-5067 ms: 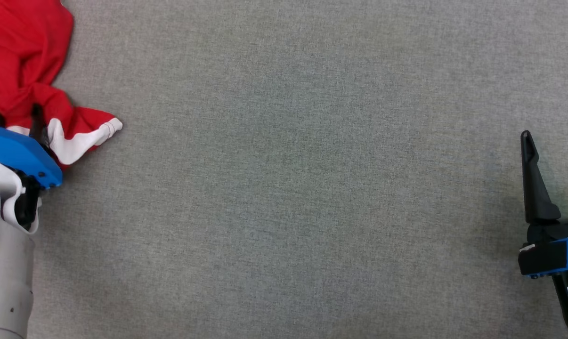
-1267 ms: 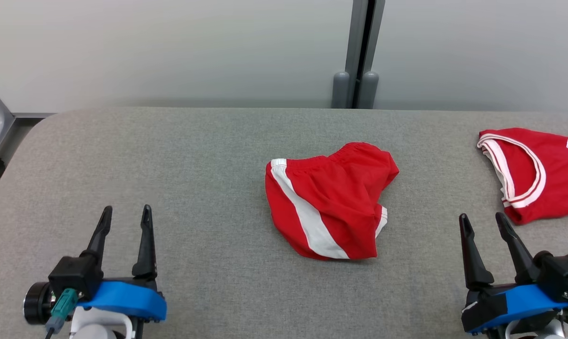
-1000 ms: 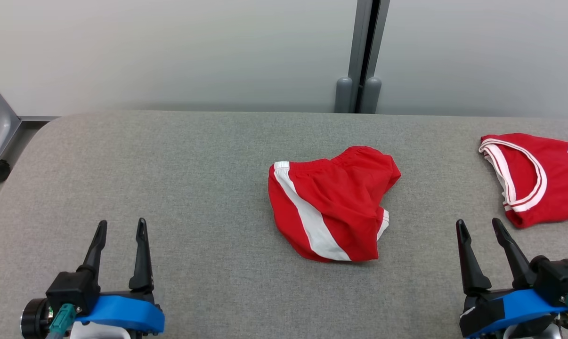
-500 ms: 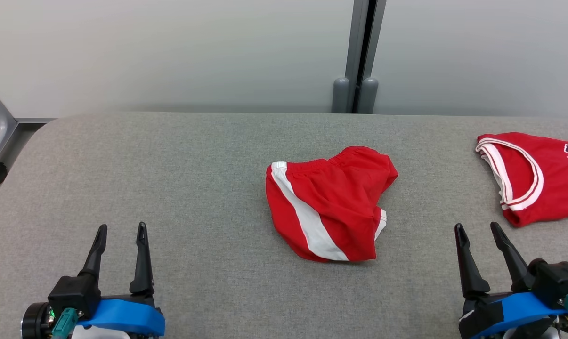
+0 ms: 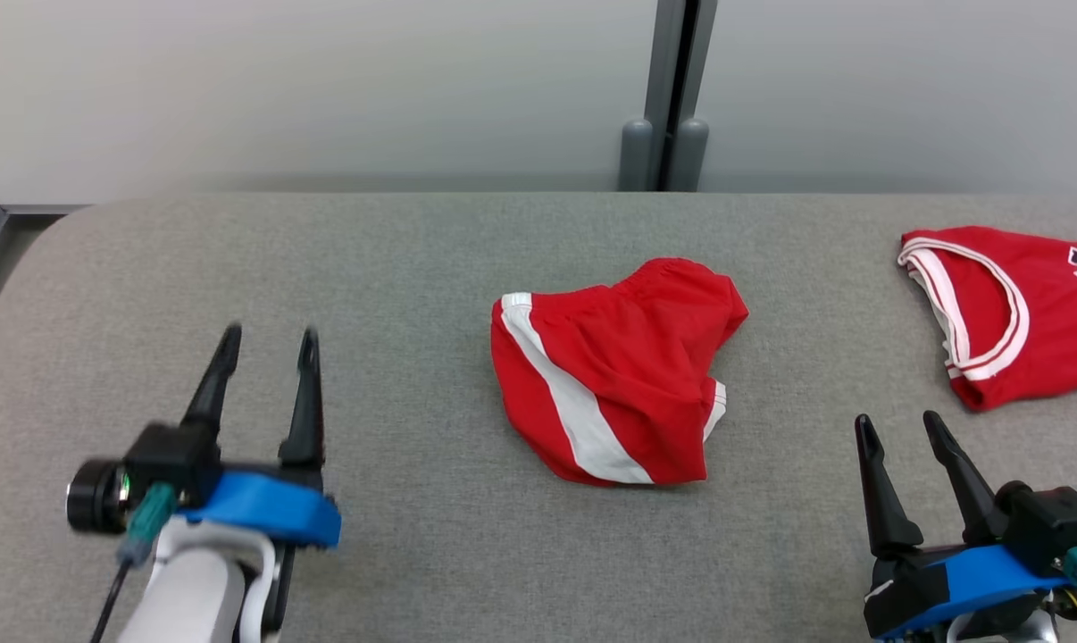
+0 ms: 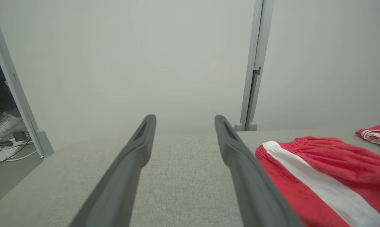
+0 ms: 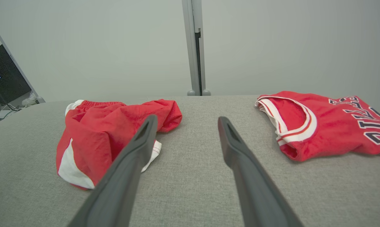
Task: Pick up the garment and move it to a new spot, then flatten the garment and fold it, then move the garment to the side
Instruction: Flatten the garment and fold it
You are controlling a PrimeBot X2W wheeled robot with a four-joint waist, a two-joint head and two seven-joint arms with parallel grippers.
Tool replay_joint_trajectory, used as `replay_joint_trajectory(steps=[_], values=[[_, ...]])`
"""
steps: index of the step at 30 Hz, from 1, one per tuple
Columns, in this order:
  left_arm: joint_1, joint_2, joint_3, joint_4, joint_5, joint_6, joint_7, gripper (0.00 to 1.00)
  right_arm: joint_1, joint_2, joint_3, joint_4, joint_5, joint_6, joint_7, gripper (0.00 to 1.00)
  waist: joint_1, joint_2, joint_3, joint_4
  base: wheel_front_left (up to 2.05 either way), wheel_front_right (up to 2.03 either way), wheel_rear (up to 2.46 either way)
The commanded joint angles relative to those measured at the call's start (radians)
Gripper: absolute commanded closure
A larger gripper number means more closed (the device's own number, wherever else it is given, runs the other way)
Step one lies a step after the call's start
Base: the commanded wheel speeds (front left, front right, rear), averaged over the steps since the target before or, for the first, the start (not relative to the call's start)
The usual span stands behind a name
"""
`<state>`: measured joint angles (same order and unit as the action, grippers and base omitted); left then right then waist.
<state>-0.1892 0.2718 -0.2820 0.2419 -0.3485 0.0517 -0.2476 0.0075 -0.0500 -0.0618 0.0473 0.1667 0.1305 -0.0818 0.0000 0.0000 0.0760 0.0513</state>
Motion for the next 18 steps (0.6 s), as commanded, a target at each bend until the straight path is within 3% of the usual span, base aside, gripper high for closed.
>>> replay_joint_trajectory(steps=[1, 13, 18], values=[[-0.072, -0.009, -0.013, 0.01, 0.008, -0.013, 0.016, 0.0, -0.016, -0.001, 0.002, -0.004, -0.003, 0.001, -0.002, 0.0, 0.0, 0.0, 0.014, -0.009, 0.0, 0.0, 0.0], [-0.371, -0.065, -0.117, 0.149, 0.034, -0.087, 0.164, 0.0, -0.064, -0.001, -0.005, 0.011, 0.009, 0.001, -0.026, 0.0, 0.0, 0.0, 0.118, -0.091, 0.0, 0.0, 0.0], [-0.403, -0.081, -0.147, 0.223, 0.031, -0.101, 0.217, 0.0, -0.076, -0.001, -0.009, 0.022, 0.013, 0.001, -0.036, 0.0, 0.0, 0.0, 0.145, -0.11, 0.0, 0.0, 0.0]])
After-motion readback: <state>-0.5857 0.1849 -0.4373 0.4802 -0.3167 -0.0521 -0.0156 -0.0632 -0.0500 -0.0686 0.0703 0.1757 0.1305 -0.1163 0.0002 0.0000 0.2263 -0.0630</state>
